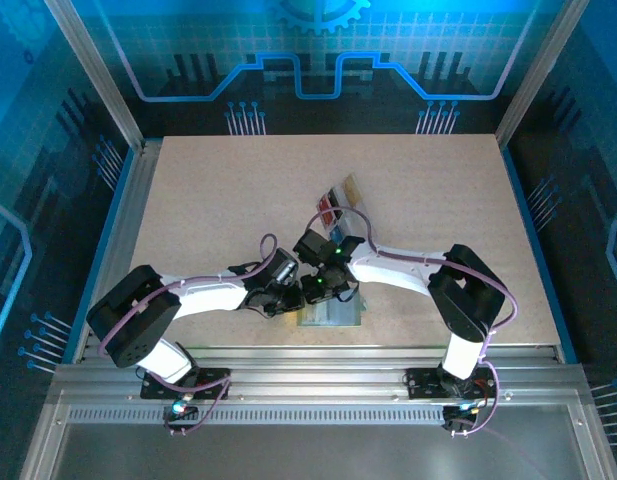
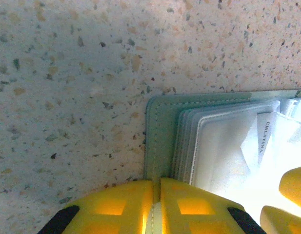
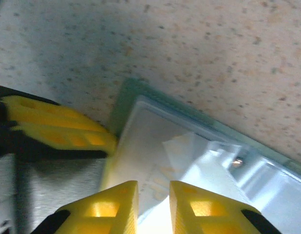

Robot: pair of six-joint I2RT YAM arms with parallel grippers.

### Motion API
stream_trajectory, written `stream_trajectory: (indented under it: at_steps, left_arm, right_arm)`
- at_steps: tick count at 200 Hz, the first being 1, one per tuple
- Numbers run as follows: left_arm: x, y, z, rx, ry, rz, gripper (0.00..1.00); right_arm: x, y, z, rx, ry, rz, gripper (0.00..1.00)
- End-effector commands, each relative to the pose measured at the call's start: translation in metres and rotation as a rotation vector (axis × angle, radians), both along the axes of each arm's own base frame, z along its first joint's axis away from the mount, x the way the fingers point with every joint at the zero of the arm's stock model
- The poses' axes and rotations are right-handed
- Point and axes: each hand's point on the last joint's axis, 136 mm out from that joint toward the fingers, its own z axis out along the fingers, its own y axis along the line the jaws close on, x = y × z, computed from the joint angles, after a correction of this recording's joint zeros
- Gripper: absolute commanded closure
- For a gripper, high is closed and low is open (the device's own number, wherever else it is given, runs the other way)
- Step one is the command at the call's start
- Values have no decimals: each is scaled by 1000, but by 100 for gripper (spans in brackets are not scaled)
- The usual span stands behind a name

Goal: Put the credit cards into the card holder

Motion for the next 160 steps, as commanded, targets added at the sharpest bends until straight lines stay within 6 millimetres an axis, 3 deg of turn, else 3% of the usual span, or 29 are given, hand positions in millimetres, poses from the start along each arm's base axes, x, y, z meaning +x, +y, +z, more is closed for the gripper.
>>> stream_trajectory:
  at_steps: [1,50,61,76,107,160]
  left_arm:
    - [-42,9,-44,67,147,-39,85]
    - [-41,7,-30,22,132,-32,80]
    - [-41,9,-28,12,132,-24,80]
    - [-40,13,-25,-4,132,-12,79]
    - [-37,16,-20,3,115,-25,79]
    - [-35,18,-21,24,111,-30,79]
  right_arm:
    - [7,25,21,170,24,-11,76]
    - [18,43,59,331,-3,18,69]
    - [21,32,63,276,-38,11,70]
    - [25,-2,63,136,-93,-45,68]
    - [20,-56,40,-82,-79,-93,69]
    - [16,-75,4,-217,-47,-94,70]
